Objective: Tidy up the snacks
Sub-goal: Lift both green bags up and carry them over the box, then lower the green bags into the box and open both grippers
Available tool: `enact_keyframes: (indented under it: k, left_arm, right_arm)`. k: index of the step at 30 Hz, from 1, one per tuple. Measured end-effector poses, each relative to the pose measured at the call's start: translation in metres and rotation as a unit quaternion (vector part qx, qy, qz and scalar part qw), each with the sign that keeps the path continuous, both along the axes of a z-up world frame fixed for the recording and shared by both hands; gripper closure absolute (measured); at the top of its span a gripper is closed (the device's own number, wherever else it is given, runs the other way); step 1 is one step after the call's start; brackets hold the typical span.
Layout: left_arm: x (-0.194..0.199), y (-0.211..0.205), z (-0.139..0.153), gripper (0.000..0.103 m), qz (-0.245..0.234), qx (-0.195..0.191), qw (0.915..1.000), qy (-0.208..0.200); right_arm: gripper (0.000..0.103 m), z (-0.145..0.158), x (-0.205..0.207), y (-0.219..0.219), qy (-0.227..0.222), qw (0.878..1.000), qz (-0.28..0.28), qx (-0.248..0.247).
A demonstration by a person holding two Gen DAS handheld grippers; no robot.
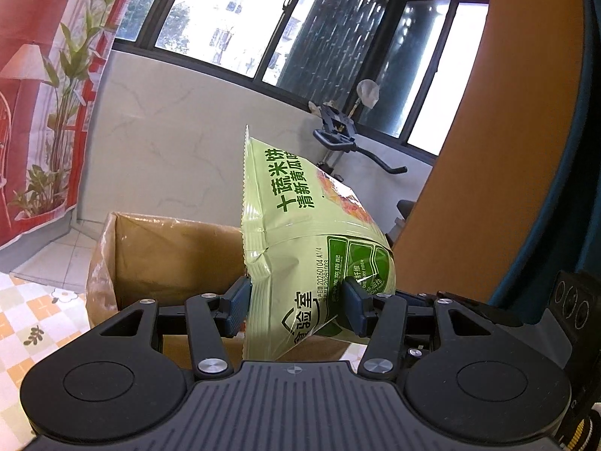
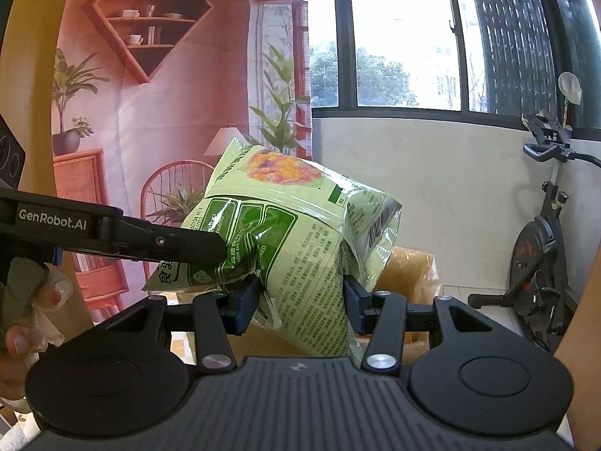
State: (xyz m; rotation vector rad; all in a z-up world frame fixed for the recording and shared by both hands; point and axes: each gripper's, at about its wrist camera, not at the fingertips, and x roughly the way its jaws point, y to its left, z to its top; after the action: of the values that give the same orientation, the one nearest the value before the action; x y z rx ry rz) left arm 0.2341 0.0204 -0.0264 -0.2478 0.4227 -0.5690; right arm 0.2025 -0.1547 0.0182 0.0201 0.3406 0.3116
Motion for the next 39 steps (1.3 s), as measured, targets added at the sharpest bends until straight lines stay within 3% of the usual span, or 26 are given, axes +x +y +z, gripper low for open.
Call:
enact_keyframes:
  k: [16, 28, 35, 39]
  left_arm:
    - [0.066, 0.013, 0.007, 0.048, 0.016, 0.003, 0.9992, 0.036]
    - [0.097, 0.027, -0.020, 0.047, 0.045, 0.003, 0.9939, 0.101]
    - [0.105, 0.027, -0.023, 0.047, 0.055, 0.032, 0.9912, 0.116]
    - [0.113, 0.030, -0.023, 0.040, 0.082, 0.070, 0.9876, 0.114]
  right_arm:
    - [0.053, 0.009, 0.086, -0.001, 0.013, 0.999, 0.041, 0.001]
    - [0.053, -0.022, 0.143, 0.014, 0.079, 0.995, 0.065, -0.004]
    - [0.053, -0.044, 0.160, 0.014, 0.113, 0.991, 0.067, 0.012]
    - [0.053, -0.051, 0.166, 0.018, 0.126, 0.989, 0.075, 0.012]
